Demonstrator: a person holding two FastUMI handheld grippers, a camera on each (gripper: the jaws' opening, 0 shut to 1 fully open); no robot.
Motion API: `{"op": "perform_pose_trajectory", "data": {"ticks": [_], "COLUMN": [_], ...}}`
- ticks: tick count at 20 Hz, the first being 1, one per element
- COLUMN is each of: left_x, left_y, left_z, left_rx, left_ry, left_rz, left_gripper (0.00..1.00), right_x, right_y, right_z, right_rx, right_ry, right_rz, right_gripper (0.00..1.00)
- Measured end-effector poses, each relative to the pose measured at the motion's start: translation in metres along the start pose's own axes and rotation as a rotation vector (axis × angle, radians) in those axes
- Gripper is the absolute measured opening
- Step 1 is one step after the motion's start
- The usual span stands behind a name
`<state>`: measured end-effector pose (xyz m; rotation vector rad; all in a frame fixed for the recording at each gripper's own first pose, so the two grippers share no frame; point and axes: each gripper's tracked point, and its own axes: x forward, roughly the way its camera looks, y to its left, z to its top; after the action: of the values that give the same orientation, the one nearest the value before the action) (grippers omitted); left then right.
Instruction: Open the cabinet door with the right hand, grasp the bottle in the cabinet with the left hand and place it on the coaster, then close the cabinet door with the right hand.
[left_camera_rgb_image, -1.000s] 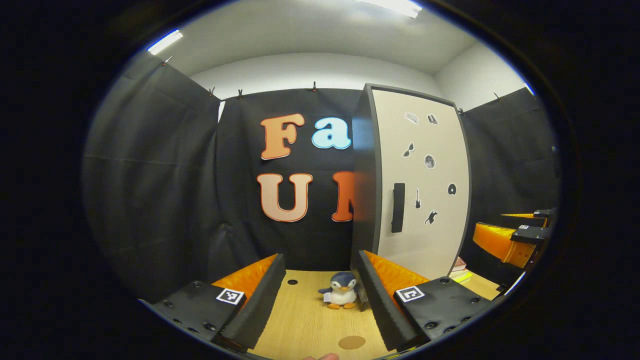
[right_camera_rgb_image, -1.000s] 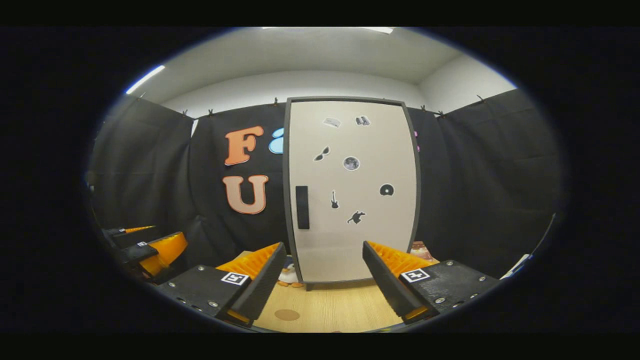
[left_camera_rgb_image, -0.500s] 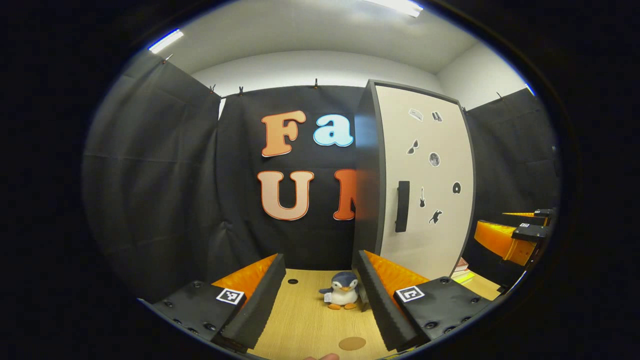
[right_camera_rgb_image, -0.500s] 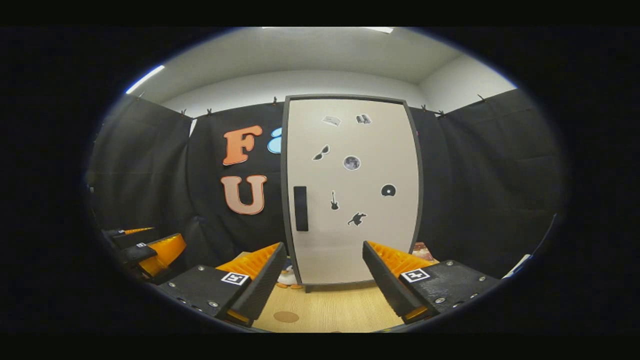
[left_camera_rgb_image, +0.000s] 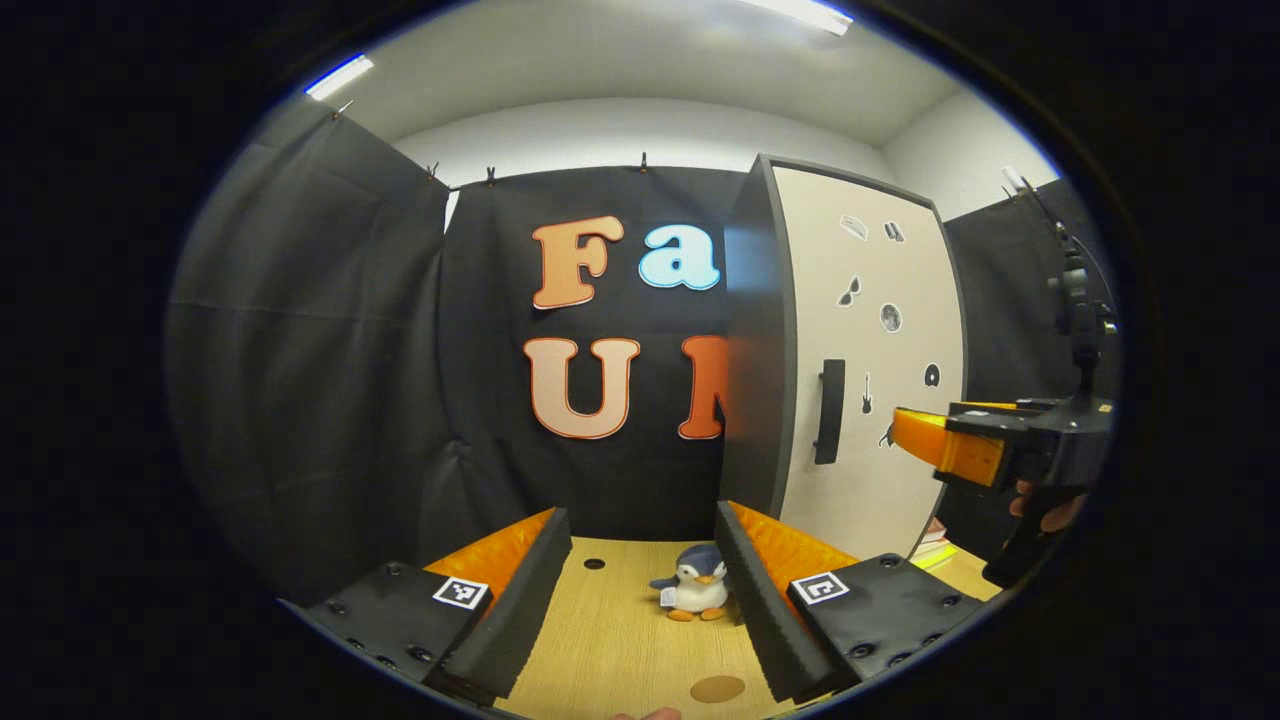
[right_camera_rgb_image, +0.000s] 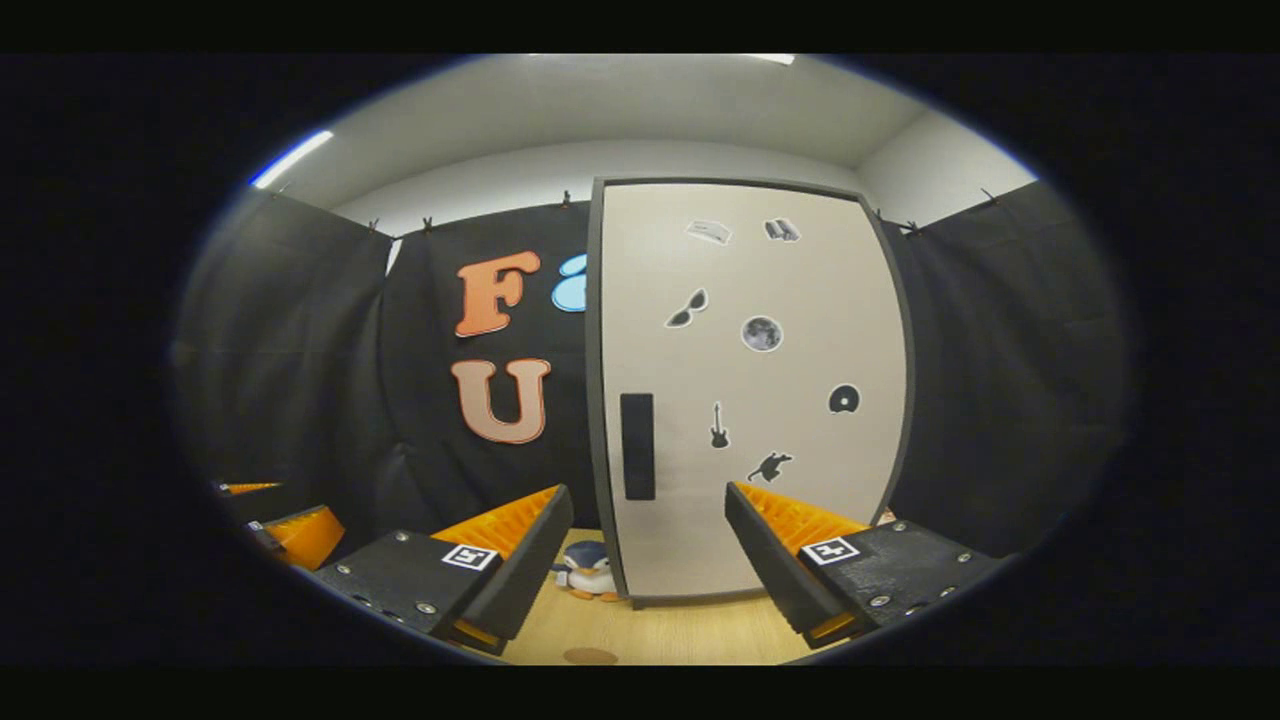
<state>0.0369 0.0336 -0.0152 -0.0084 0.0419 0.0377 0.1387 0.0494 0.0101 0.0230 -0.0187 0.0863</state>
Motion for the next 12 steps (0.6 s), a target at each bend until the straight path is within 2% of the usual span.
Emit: {"op": "perform_pose_trajectory", "data": {"ticks": [5,12], "left_x": [0.017,0.041], "left_y": [0.014,0.036], "left_z": [-0.004,-0.018], "left_rx": [-0.014,-0.019], "left_ry": [-0.002,0.018], "left_rz": [0.002,0.018], "left_gripper": [0.94,0.94], "right_x": [0.061,0.117], "right_y": [0.01,0.012], "right_z": [-0.007,-0.022], "right_rx": [-0.004,-0.012], "right_ry": [0.016,0.041], "right_rz": [-0.002,-0.024], "right_gripper": [0.95,0.95]}}
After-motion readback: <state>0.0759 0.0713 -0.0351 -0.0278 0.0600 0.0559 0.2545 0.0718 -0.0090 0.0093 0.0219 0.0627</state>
